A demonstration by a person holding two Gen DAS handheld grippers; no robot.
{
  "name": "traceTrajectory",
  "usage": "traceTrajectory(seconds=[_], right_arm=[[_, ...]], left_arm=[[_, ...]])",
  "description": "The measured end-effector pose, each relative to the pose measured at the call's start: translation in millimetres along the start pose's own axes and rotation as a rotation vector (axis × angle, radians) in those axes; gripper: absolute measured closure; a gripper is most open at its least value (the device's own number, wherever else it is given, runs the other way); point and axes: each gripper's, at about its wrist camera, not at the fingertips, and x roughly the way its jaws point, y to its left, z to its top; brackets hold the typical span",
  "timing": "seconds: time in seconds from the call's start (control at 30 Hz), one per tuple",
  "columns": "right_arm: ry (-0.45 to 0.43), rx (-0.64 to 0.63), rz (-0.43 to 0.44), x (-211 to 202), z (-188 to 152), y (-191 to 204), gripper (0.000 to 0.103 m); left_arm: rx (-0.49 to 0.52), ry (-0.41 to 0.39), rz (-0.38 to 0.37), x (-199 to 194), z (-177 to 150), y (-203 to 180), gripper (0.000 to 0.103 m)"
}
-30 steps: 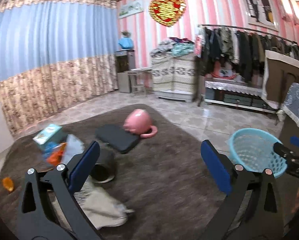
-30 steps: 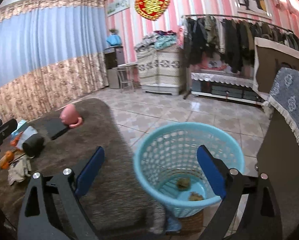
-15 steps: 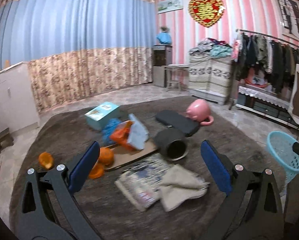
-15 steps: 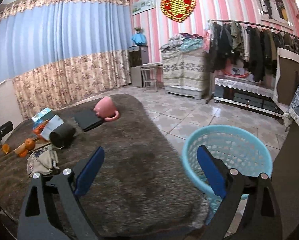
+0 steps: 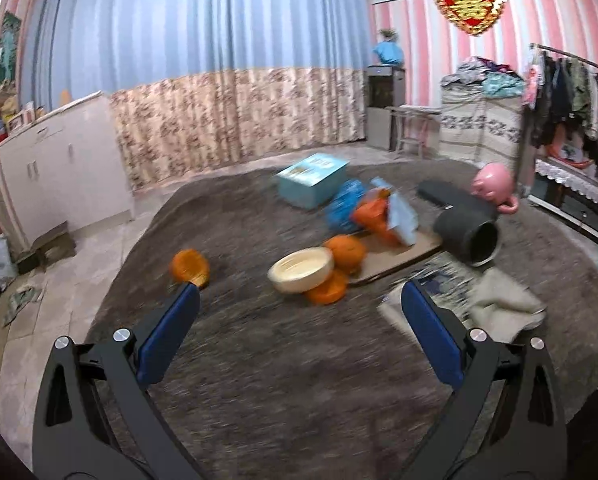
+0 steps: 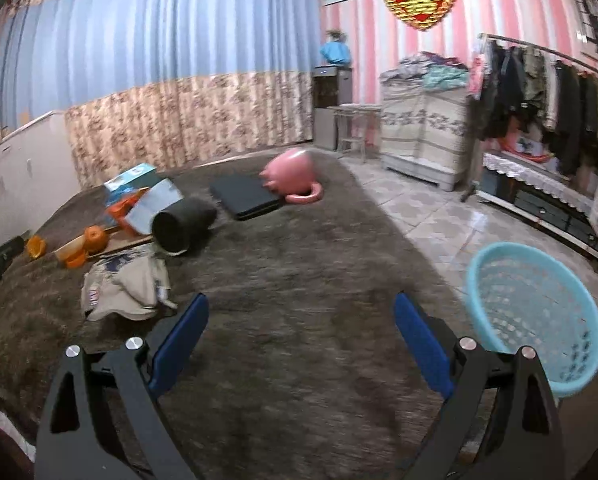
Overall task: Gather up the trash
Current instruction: 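Move the right tool back to the beige cloth and grasp it, then grasp the cream bowl with the left tool while the right tool holds the cloth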
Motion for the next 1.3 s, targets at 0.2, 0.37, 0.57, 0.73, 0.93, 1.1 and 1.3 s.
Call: traceTrajectory(seconds=[0.2, 0.37, 0.57, 0.73, 0.93, 1.1, 1.3], right_arm=[[0.047, -0.082, 0.107, 32.7, 4.5, 45.4, 0.011], [0.112, -0.145, 0.184, 61.2, 1.0, 76.8, 0.012], [0.187, -0.198, 0.252, 82.9, -3.9, 100.3, 0.038], [0.194, -0.195, 0.31, 85.0, -6.5, 103.2, 0.065], [0.154, -0.167, 0.323, 78.2, -1.2, 94.7, 0.091], [0.093, -0.118, 0.271, 64.4, 9.8, 72.4, 0.091], [0.069, -0.07, 0.188, 52.0, 14.7, 40.8, 0.091]], left_arm=[[-0.043, 0.02, 0.063, 6.7, -8.2, 42.7, 0.006], [-0.068, 0.04, 0.085, 17.1, -8.8, 61.9, 0.006], [-0.066, 0.07, 0.086, 28.2, -11.7, 63.8, 0.006], [-0.056, 0.081, 0.067, 37.6, -10.2, 57.6, 0.006], [-0.031, 0.083, 0.037, 50.4, 0.7, 38.1, 0.006], [0.005, 0.114, 0.029, 73.5, 14.0, 19.7, 0.006], [-0.002, 0.207, -0.017, 114.0, 20.5, 7.0, 0.006]])
